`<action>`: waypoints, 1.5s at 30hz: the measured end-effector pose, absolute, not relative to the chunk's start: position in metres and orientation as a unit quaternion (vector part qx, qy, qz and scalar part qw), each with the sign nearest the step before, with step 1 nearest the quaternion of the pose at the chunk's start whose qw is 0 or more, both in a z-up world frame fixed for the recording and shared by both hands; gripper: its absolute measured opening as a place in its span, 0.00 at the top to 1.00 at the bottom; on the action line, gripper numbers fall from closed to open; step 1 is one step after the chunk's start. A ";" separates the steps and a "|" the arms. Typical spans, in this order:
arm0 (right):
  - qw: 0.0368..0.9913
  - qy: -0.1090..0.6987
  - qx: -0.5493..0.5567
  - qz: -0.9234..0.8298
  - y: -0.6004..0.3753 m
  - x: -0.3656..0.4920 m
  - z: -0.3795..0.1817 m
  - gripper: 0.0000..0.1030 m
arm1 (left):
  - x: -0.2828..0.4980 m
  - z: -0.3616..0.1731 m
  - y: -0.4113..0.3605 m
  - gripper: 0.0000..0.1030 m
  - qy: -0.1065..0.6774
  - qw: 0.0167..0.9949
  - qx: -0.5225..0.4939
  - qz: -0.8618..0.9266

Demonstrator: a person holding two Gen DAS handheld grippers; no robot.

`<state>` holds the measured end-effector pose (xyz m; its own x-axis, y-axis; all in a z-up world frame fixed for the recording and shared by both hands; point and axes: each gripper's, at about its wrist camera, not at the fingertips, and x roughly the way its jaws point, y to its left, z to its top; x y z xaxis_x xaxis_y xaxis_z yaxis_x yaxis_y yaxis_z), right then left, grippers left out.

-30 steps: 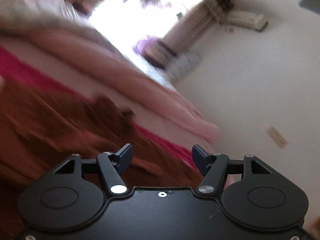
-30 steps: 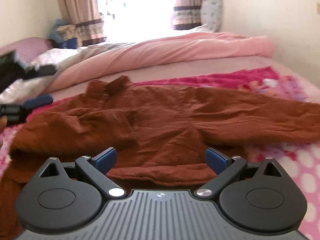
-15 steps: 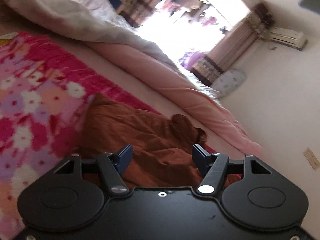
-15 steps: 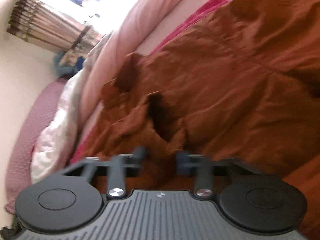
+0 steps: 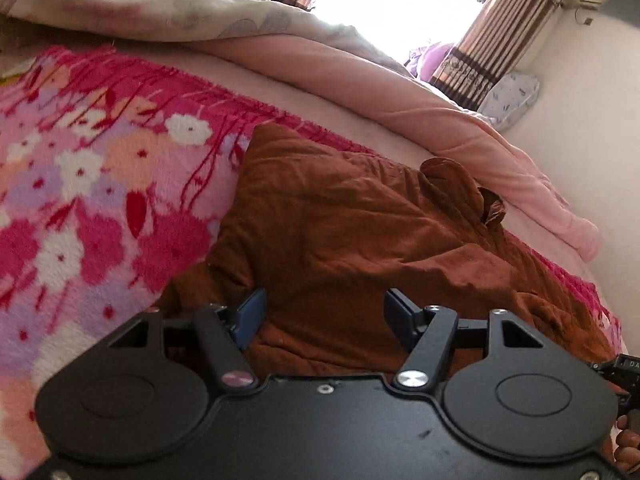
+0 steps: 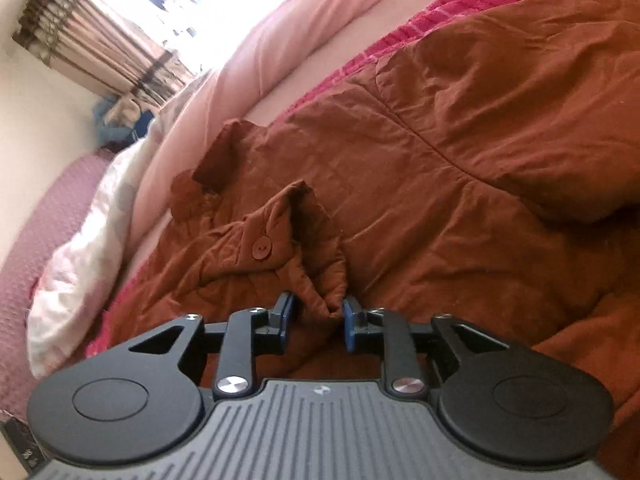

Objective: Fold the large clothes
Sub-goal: 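Fold the held sleeve across the jacket body with the left gripper, release, then grasp the other sleeve cuff with the right gripper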

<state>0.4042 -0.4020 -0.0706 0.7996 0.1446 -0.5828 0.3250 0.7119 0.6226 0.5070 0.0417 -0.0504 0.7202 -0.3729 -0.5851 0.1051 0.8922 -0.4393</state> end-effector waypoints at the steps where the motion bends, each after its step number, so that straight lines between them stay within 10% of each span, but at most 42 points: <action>1: 0.878 0.307 0.360 -0.069 -0.400 0.400 -0.062 0.59 | 0.506 -0.043 0.041 0.36 0.343 0.909 -0.192 -0.140; 24: 0.912 0.290 0.290 -0.014 -0.367 0.419 -0.062 0.67 | 0.543 -0.052 -0.001 0.35 0.344 0.922 -0.111 -0.140; 30: 0.916 0.217 0.332 -0.055 -0.431 0.338 -0.030 0.36 | 0.495 -0.029 -0.001 0.34 0.325 0.922 -0.116 -0.178; 45: 0.834 0.120 0.432 -0.321 -0.658 0.153 -0.084 0.29 | 0.460 -0.049 -0.012 0.34 0.343 0.921 -0.114 -0.148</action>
<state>0.1525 -0.6579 -0.0836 0.7653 -0.4322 -0.4770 0.6390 0.4212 0.6436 0.4602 -0.0115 -0.0491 0.7205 -0.3502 -0.5986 0.1941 0.9305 -0.3106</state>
